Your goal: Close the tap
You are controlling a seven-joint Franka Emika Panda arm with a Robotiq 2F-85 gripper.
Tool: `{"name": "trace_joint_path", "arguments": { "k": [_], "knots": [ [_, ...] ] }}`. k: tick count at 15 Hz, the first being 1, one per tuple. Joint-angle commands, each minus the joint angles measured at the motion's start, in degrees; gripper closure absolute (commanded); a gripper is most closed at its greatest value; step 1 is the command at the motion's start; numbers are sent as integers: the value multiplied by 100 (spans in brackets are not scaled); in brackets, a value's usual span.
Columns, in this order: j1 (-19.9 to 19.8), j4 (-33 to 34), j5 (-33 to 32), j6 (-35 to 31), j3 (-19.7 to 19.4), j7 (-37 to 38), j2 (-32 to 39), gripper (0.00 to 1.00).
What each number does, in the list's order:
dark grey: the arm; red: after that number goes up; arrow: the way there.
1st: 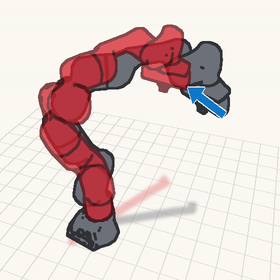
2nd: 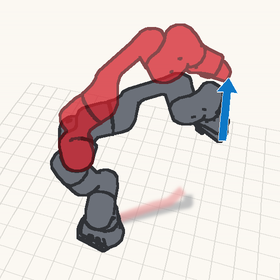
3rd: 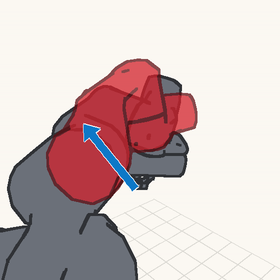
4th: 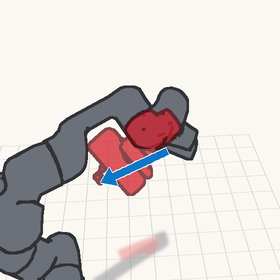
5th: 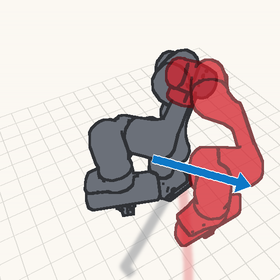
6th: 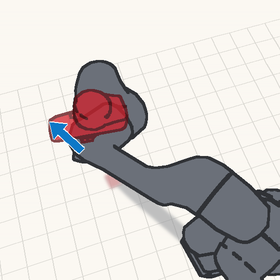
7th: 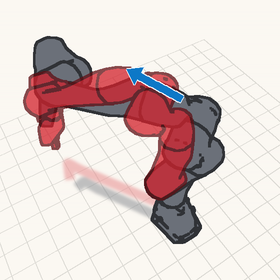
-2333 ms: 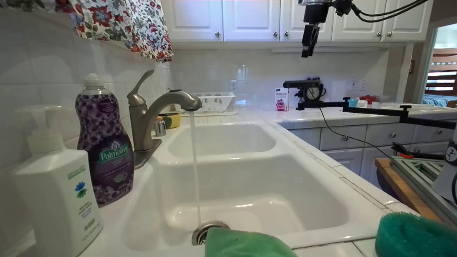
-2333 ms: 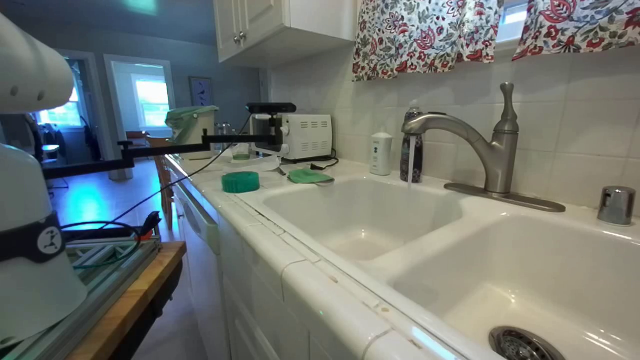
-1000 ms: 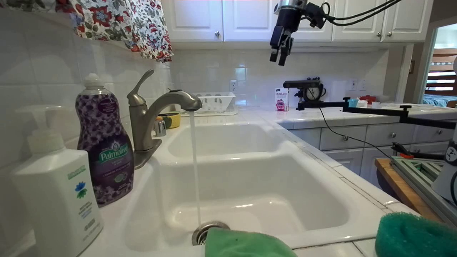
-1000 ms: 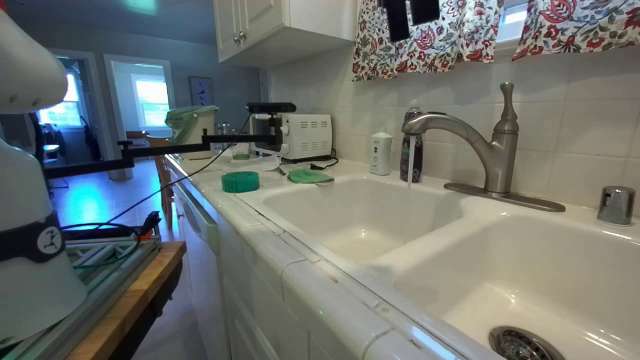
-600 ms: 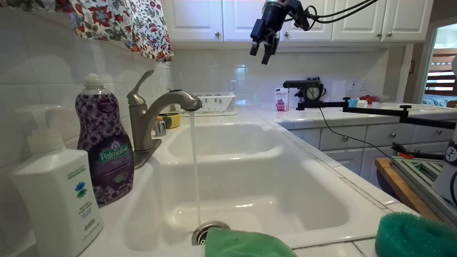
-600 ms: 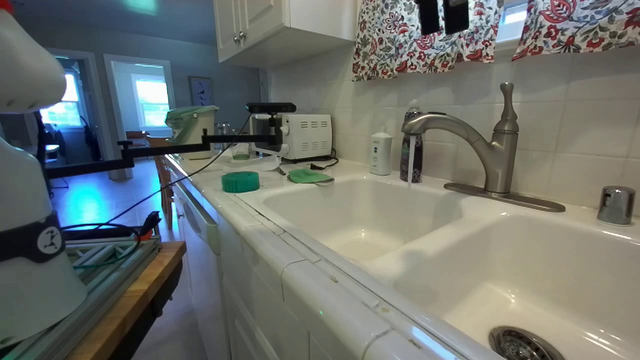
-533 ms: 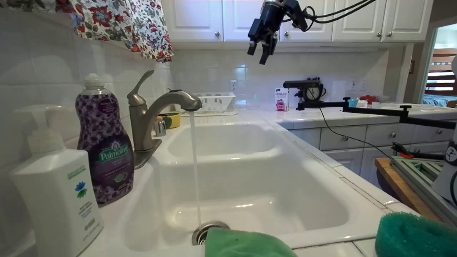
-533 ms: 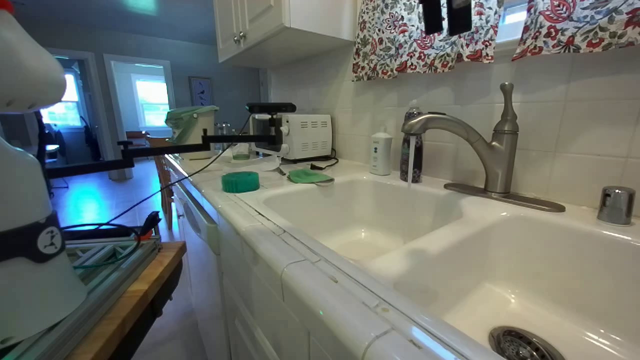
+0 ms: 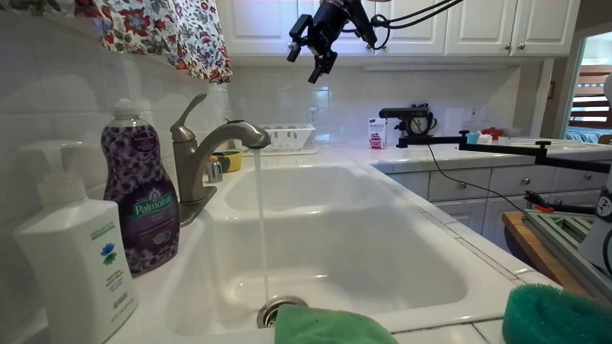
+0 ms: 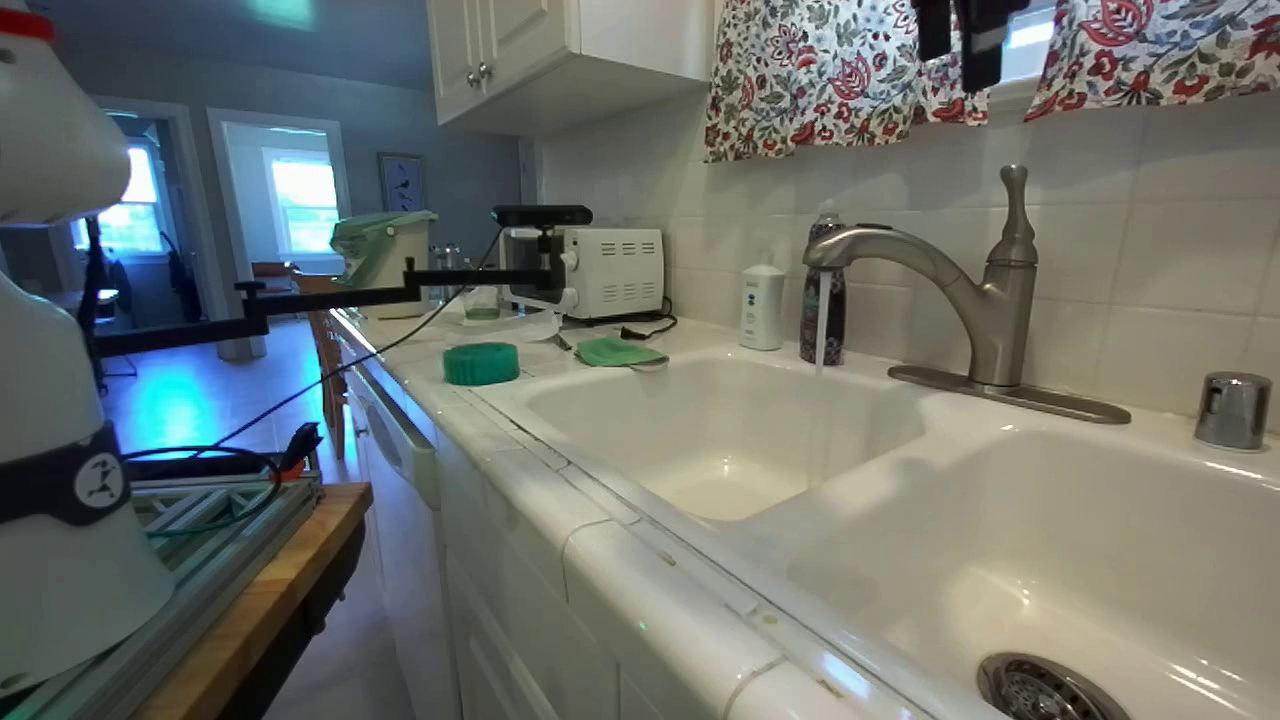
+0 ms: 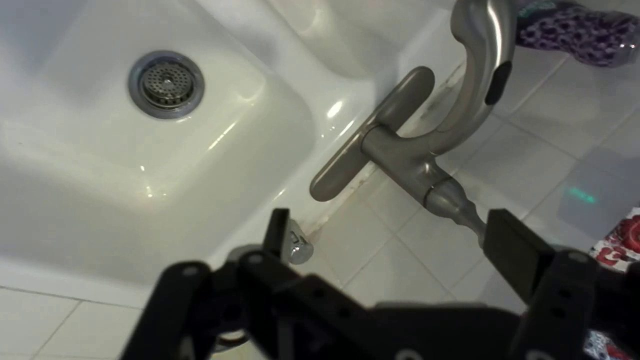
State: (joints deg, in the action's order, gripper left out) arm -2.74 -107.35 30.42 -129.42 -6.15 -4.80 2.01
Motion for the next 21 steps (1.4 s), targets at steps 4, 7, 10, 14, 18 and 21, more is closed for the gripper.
{"name": "trace_joint_path", "arguments": {
  "k": [4, 7, 10, 14, 18, 21],
  "knots": [
    [-115, 1140, 961, 9, 365, -127, 924, 0],
    [-136, 1577, 1199, 13, 521, -117, 1311, 0],
    [-171, 2029, 1365, 37, 662, -74, 1747, 0],
    [-218, 2533, 1457, 106, 823, -65, 2254, 0],
    [-230, 2953, 1439, 70, 984, -42, 2657, 0],
    [-241, 3113, 1406, 76, 1075, -48, 2807, 0]
  ]
}}
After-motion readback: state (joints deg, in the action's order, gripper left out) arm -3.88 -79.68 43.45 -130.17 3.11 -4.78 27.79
